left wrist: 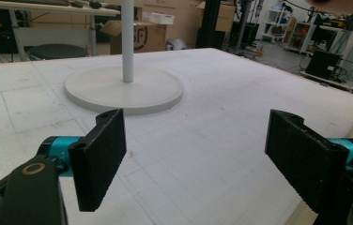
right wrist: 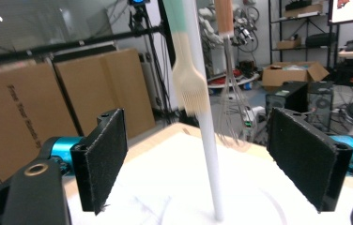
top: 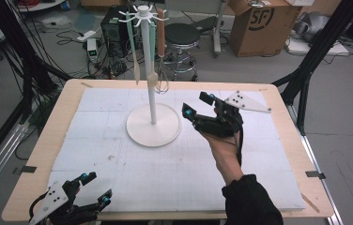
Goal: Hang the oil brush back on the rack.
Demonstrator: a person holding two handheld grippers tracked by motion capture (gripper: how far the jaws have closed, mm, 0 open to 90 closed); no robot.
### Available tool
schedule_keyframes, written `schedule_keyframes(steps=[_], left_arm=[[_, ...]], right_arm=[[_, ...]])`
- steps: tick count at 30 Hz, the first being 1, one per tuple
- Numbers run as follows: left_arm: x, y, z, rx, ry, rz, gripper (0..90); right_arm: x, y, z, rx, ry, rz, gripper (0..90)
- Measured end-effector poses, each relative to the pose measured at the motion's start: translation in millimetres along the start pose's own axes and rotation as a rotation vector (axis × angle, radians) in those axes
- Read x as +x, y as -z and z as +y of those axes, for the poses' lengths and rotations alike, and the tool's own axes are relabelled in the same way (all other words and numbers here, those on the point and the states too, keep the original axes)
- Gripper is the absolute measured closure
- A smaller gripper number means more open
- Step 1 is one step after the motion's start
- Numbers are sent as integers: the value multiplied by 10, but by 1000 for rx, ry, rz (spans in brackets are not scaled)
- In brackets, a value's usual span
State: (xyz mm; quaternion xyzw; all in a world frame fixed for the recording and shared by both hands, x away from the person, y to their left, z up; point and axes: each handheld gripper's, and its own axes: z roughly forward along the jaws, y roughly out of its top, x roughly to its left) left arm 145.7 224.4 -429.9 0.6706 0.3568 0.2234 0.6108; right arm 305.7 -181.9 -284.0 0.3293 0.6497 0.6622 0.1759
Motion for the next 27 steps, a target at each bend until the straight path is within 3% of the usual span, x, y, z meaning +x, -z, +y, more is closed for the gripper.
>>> schedule_keyframes(steps=[2, 12, 19, 27], left_arm=[[-5, 0, 1, -5, 2, -1, 214], [-5, 39, 1, -13, 7, 9, 211], [1, 48, -2, -12, 4, 14, 208], [-4, 67, -1, -20, 5, 14, 208]], right_arm=[[4, 76, -97, 8, 20, -13, 199], [-43, 366, -444, 27, 9, -21, 199], [0, 551, -633, 36, 74, -33, 208], [15, 722, -827, 53, 86, -33, 187]])
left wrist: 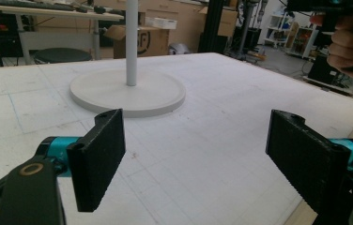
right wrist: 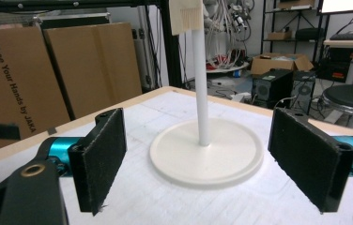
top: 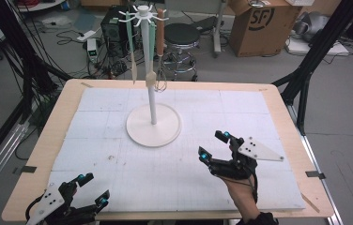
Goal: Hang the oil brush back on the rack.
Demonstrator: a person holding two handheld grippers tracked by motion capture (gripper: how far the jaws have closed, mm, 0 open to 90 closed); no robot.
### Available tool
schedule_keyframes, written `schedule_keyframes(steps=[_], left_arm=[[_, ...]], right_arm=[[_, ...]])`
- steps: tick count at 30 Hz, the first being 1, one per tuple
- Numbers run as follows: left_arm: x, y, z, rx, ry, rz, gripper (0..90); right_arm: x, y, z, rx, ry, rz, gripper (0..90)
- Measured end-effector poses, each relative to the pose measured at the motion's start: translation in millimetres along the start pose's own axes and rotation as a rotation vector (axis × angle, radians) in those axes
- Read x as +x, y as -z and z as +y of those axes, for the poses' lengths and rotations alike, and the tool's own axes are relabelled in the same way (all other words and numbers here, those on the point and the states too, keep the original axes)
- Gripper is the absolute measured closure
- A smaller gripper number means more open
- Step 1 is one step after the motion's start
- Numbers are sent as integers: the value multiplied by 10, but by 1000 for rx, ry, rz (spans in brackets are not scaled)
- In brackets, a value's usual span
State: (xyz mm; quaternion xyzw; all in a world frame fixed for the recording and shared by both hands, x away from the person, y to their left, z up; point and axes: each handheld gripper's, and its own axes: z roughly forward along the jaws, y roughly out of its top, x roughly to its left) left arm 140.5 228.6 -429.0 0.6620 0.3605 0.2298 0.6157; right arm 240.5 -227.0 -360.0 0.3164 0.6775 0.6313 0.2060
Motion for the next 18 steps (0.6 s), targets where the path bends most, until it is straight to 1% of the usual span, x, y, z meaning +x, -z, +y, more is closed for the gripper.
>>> schedule_keyframes(steps=[5, 12, 14, 18], left_arm=[[7, -1, 7, -5, 1, 3, 207], [-25, -86, 24, -2, -8, -22, 207], [-34, -113, 30, -3, -10, -28, 207], [-50, -168, 36, 1, -14, -41, 207]], right_arm=[[3, 91, -154, 20, -1, 6, 184], [21, 194, -284, 55, 0, 16, 184], [23, 216, -313, 67, -10, 17, 184], [26, 247, -361, 78, -13, 23, 184]])
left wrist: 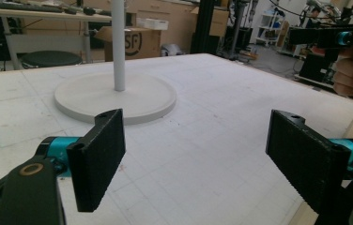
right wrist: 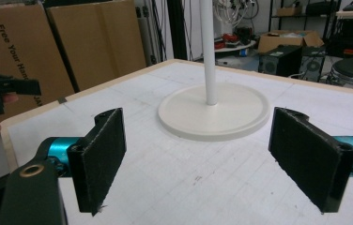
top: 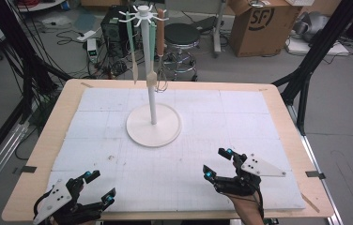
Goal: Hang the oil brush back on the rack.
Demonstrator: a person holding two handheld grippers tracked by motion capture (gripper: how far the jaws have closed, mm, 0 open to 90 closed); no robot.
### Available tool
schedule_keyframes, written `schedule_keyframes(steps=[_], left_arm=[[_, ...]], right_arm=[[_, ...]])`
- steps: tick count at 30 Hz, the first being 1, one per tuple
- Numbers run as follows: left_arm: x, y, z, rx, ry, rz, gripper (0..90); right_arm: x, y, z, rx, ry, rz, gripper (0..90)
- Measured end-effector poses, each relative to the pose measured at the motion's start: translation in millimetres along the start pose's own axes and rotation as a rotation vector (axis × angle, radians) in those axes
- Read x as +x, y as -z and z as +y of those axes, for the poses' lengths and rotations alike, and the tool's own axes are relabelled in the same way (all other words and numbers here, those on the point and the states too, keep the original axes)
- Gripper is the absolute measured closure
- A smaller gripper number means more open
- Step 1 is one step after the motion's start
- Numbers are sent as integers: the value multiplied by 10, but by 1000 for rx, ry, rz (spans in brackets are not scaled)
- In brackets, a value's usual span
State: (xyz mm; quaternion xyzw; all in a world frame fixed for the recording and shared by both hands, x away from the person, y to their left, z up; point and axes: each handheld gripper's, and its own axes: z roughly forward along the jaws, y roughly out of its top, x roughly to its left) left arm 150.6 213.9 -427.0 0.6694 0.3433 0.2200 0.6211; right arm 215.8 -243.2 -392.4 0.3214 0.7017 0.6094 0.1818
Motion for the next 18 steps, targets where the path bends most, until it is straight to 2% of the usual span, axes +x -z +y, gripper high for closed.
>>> schedule_keyframes(steps=[18], left_arm=[[0, -70, -18, 5, -7, -23, 203]], right_arm=[[5, 121, -222, -7, -39, -4, 164]])
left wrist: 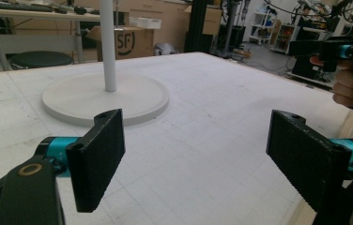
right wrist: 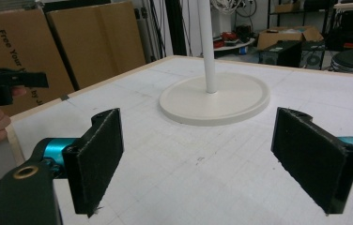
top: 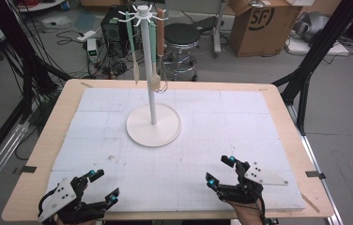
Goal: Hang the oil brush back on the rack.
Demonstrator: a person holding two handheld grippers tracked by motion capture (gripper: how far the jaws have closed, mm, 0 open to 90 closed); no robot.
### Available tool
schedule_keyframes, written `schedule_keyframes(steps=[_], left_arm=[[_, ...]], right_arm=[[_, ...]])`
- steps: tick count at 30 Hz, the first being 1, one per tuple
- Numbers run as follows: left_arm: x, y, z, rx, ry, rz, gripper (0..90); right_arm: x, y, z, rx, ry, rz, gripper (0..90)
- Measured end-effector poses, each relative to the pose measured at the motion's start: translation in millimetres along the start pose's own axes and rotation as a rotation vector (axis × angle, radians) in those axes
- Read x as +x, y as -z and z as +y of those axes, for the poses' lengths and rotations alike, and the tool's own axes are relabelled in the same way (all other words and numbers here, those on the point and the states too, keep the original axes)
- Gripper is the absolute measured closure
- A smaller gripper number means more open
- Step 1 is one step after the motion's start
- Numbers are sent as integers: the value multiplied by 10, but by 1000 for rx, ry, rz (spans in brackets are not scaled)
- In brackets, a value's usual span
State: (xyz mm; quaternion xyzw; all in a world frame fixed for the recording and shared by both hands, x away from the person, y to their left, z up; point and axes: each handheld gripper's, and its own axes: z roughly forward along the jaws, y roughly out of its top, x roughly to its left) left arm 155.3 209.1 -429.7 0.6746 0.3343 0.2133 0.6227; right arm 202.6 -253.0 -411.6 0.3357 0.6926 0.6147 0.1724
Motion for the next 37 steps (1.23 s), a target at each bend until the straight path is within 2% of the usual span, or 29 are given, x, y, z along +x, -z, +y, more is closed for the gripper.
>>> schedule_keyframes(steps=[6, 11, 15, 28, 37], left_arm=[[-22, -53, -30, 0, -10, -2, 195], [24, -60, -65, 4, -14, -4, 194], [49, -60, -81, 4, -3, -3, 194], [42, -49, -72, 3, -8, -6, 194], [59, -59, -69, 1, -4, -9, 194]], right_arm=[[-8, 58, -34, -15, -6, -15, 158], [7, 114, -73, -8, 1, -25, 158], [-8, 104, -83, -3, -4, -35, 158], [-48, 55, -153, 37, -3, -51, 158], [-39, 56, -151, 29, -5, -55, 157]])
